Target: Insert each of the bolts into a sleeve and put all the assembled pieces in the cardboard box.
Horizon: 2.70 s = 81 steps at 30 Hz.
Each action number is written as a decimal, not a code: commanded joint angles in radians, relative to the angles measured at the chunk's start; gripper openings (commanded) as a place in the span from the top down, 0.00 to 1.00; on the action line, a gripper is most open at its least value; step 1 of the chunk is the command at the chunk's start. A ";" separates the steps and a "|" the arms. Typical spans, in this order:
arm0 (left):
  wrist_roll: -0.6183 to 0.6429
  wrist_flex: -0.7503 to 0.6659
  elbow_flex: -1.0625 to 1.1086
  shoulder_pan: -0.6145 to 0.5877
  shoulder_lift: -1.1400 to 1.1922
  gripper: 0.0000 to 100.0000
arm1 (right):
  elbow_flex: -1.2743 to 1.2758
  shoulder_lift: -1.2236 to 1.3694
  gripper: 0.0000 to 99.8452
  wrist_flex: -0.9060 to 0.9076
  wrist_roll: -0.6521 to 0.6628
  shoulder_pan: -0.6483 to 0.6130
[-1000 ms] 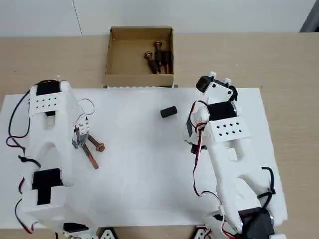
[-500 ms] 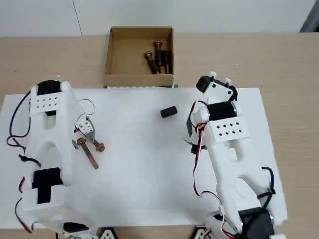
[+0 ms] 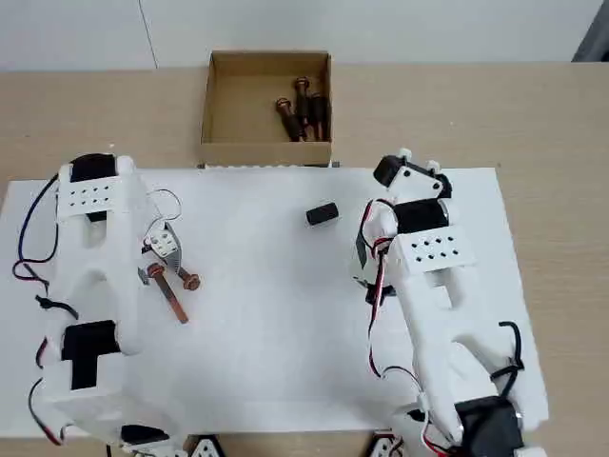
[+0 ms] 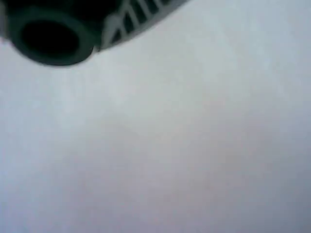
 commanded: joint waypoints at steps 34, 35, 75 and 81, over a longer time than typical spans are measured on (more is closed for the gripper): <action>0.006 -0.078 -0.031 -0.061 0.118 0.85 | -0.006 -0.033 1.00 -0.016 0.000 0.010; 0.006 -0.078 -0.031 -0.064 0.118 0.85 | -0.006 -0.031 1.00 -0.016 0.000 0.010; -0.141 -0.084 -0.035 0.057 -0.249 0.99 | -0.034 -0.289 1.00 -0.047 0.008 -0.016; -0.253 -0.064 -0.030 0.057 -0.431 0.99 | -0.034 -0.479 1.00 0.044 0.064 -0.016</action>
